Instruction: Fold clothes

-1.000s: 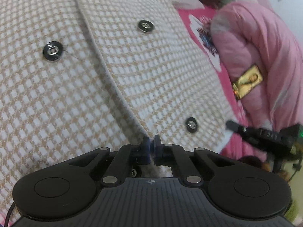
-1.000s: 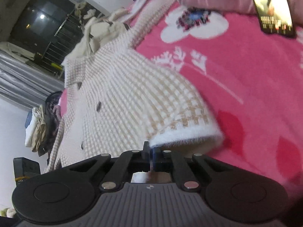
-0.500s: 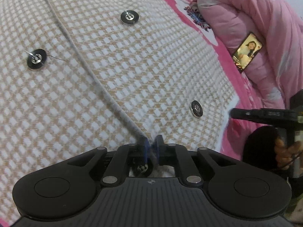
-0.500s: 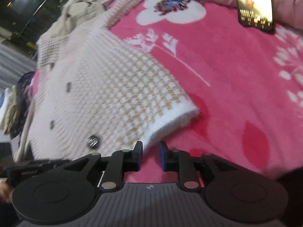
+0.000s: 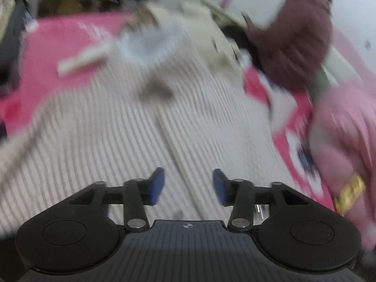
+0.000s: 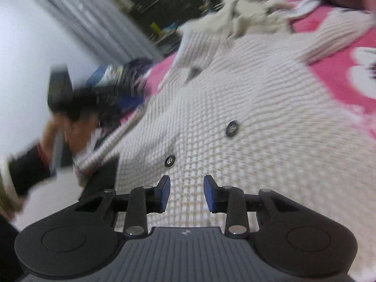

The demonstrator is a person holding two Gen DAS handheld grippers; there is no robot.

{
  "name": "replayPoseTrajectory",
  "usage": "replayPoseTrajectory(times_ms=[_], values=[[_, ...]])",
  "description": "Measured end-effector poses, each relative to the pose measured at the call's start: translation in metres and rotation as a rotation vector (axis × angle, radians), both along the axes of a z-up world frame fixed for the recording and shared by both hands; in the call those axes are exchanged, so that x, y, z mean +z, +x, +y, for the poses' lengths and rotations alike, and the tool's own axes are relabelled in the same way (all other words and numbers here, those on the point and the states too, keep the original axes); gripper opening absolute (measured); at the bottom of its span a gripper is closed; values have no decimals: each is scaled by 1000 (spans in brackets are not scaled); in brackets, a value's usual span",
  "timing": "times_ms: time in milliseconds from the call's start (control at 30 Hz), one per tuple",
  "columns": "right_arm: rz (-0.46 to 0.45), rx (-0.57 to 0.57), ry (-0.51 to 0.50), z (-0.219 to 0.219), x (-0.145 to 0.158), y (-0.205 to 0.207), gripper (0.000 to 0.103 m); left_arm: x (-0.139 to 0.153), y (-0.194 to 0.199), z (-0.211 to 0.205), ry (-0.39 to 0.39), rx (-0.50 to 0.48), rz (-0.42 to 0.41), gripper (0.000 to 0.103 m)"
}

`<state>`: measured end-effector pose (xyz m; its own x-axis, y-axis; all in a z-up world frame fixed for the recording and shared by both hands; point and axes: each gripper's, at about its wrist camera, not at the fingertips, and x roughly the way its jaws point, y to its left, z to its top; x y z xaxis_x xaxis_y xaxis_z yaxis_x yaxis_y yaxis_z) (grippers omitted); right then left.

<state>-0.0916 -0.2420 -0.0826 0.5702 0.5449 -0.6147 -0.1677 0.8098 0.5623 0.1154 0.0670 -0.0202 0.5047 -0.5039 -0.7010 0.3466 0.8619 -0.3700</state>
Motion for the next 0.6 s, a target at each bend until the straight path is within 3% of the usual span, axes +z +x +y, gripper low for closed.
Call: replayPoseTrajectory(times_ms=[133,233,367,433,533,600], values=[[140,31,0,12,-62,22,30,1,43,-22,32,48,-118,70],[139,15,129,-6,-73,18,30,-3,70,-53,131,31,-242,75],[173,-4,253,-22,-86,19,30,-7,94,-89,233,-64,-354,97],[168,7,267,-23,-88,19,30,-10,107,-104,279,-96,-395,97],[146,38,259,-20,-88,19,30,-18,129,-105,292,-58,-386,92],[139,53,265,-22,-89,18,30,-19,136,-101,281,-49,-378,70]])
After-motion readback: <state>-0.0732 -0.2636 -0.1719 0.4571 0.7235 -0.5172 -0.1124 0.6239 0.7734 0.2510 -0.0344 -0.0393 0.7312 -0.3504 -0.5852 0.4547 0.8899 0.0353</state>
